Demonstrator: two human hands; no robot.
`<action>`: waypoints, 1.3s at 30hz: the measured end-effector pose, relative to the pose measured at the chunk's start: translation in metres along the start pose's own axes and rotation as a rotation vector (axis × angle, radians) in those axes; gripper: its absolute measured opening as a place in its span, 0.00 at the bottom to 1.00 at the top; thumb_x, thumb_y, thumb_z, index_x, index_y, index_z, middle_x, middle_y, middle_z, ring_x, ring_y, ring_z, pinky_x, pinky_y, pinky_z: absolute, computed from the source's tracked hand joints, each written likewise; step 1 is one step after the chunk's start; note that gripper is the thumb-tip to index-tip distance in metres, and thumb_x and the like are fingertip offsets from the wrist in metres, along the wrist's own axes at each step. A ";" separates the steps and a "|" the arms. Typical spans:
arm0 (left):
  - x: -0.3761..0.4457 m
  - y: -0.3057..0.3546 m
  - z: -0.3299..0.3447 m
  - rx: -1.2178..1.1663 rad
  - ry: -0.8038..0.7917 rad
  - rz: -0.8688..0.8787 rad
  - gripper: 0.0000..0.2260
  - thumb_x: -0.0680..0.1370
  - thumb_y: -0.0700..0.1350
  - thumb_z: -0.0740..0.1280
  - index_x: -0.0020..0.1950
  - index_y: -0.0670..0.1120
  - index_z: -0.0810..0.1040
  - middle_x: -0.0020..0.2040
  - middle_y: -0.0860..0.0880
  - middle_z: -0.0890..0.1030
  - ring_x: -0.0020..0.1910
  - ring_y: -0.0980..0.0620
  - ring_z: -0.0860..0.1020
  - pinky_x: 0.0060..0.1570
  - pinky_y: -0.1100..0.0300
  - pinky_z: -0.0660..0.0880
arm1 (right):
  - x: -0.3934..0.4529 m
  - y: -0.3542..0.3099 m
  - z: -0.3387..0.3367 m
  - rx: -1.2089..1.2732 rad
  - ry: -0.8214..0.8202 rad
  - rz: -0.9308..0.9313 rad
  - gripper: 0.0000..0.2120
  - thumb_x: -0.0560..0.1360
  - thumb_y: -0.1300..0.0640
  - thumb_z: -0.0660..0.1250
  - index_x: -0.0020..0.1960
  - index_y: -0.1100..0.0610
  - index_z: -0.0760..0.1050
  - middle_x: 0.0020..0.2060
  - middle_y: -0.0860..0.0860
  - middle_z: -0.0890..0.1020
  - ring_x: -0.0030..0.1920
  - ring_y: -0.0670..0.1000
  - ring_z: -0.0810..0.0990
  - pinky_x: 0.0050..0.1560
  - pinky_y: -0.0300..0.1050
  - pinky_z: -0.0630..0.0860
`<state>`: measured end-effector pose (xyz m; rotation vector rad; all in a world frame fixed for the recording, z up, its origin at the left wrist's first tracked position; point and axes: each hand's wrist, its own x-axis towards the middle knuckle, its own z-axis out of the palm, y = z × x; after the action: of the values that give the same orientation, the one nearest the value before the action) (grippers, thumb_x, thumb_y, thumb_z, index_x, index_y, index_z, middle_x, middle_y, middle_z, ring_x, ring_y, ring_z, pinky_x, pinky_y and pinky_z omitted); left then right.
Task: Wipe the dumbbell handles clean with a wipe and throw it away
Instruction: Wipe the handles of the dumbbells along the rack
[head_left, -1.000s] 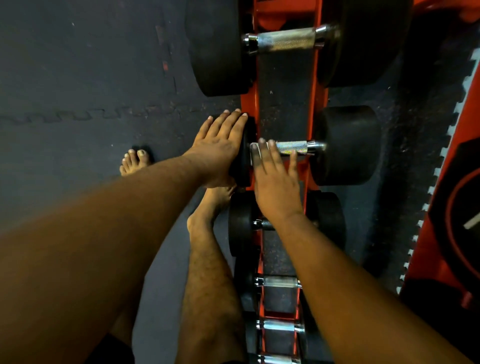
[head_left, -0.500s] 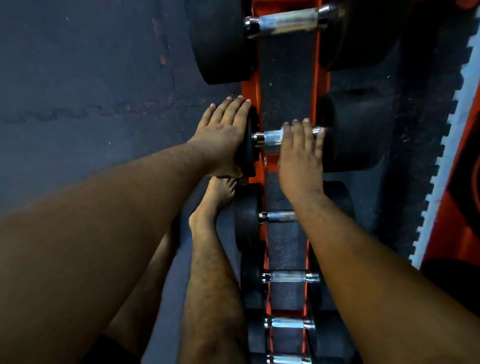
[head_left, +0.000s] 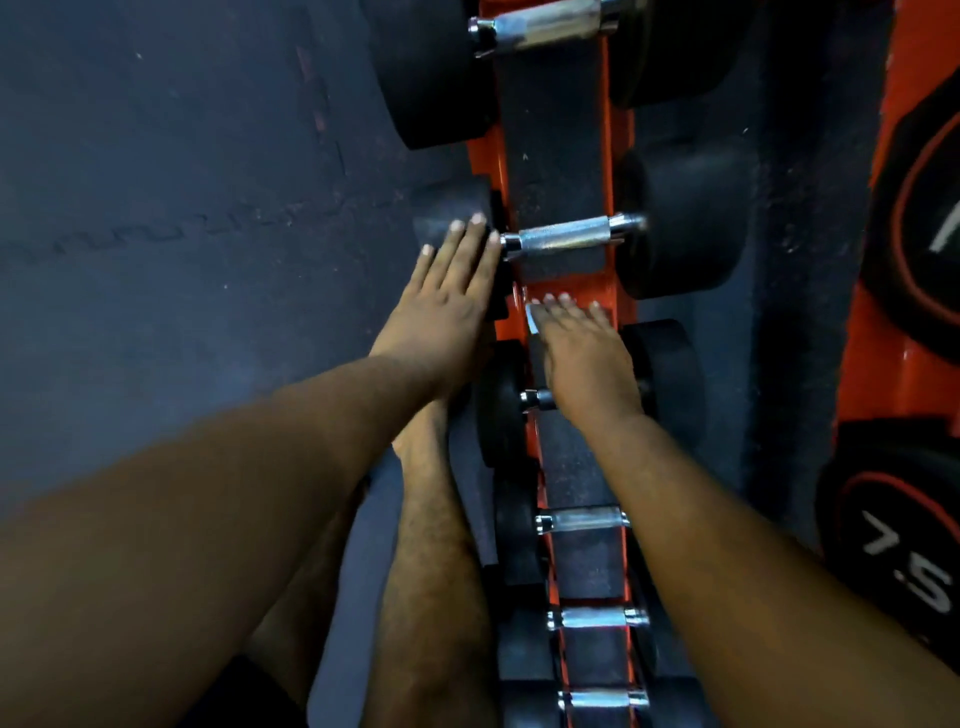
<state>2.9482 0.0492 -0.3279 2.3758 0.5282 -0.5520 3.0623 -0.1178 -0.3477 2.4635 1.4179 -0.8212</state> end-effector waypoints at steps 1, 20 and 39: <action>-0.014 0.004 0.009 0.003 -0.010 0.034 0.45 0.79 0.51 0.67 0.83 0.42 0.38 0.82 0.42 0.35 0.81 0.44 0.36 0.80 0.47 0.38 | -0.015 -0.001 0.007 0.036 -0.002 0.045 0.25 0.77 0.65 0.62 0.74 0.60 0.71 0.71 0.58 0.74 0.73 0.58 0.71 0.75 0.60 0.63; -0.034 0.048 0.092 0.000 -0.322 -0.094 0.65 0.65 0.54 0.83 0.81 0.39 0.36 0.82 0.37 0.41 0.82 0.39 0.39 0.80 0.43 0.41 | -0.090 -0.019 0.060 -0.176 -0.217 0.008 0.30 0.78 0.57 0.55 0.80 0.60 0.56 0.77 0.58 0.62 0.79 0.58 0.57 0.76 0.70 0.49; -0.033 0.051 0.086 -0.002 -0.333 -0.145 0.70 0.59 0.54 0.86 0.82 0.42 0.37 0.83 0.39 0.41 0.82 0.41 0.39 0.80 0.40 0.42 | -0.070 0.005 0.081 -0.223 -0.070 -0.088 0.28 0.77 0.58 0.61 0.76 0.61 0.62 0.69 0.59 0.71 0.72 0.60 0.67 0.77 0.65 0.54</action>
<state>2.9247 -0.0515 -0.3478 2.1914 0.5502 -0.9889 3.0088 -0.2061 -0.3772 2.2005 1.5131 -0.7146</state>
